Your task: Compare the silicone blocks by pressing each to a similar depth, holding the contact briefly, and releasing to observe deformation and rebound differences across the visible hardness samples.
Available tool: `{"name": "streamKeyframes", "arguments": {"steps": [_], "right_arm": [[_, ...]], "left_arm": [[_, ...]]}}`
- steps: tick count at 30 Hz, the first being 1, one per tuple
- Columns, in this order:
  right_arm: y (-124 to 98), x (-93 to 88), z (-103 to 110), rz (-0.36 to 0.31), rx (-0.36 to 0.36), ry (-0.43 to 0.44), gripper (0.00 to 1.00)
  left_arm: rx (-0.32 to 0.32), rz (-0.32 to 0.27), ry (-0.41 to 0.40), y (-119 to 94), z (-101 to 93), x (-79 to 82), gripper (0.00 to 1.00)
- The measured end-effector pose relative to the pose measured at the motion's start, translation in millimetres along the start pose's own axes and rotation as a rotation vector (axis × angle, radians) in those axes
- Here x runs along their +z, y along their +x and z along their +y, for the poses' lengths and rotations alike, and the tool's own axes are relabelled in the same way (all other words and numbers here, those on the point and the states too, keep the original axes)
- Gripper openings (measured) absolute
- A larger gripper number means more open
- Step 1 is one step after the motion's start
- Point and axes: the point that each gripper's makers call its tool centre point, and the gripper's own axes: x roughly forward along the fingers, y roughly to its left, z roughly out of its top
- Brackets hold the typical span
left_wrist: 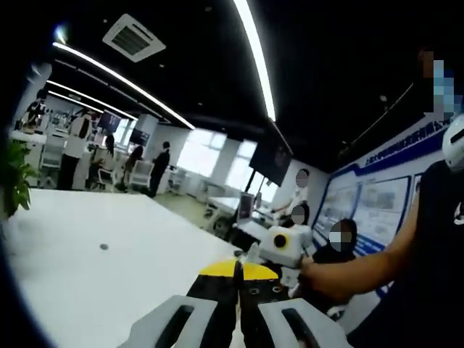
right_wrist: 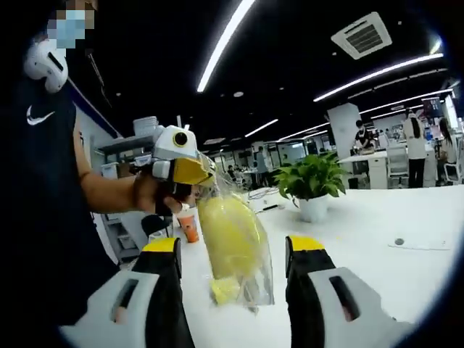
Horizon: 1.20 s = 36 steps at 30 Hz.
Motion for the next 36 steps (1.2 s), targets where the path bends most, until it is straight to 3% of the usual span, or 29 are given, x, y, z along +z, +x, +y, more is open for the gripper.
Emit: {"name": "streamKeyframes", "arguments": {"steps": [8,14,26,29,36], "right_arm": [[7,6.5,7,-0.029,0.023,0.010,0.30],[9,11.6,12,-0.035,0.045,0.030,0.23],[9,8.7,21,0.025,0.055,0.114,0.13],[8,3.7,22,0.066,0.047,0.146,0.10],[11,-0.6,29,0.097,0.068,0.181,0.06]], "left_arm": [[0.003,-0.019,-0.038,3,-7.6,2.0,0.00],[0.010,-0.038,-0.030,-1,-6.9,7.8,0.00],[0.019,-0.044,-0.023,-4,-6.1,6.4,0.00],[0.029,-0.050,-0.016,-6,-4.7,1.8,0.00],[0.034,-0.070,0.061,-12,-5.7,1.3,0.00]]}}
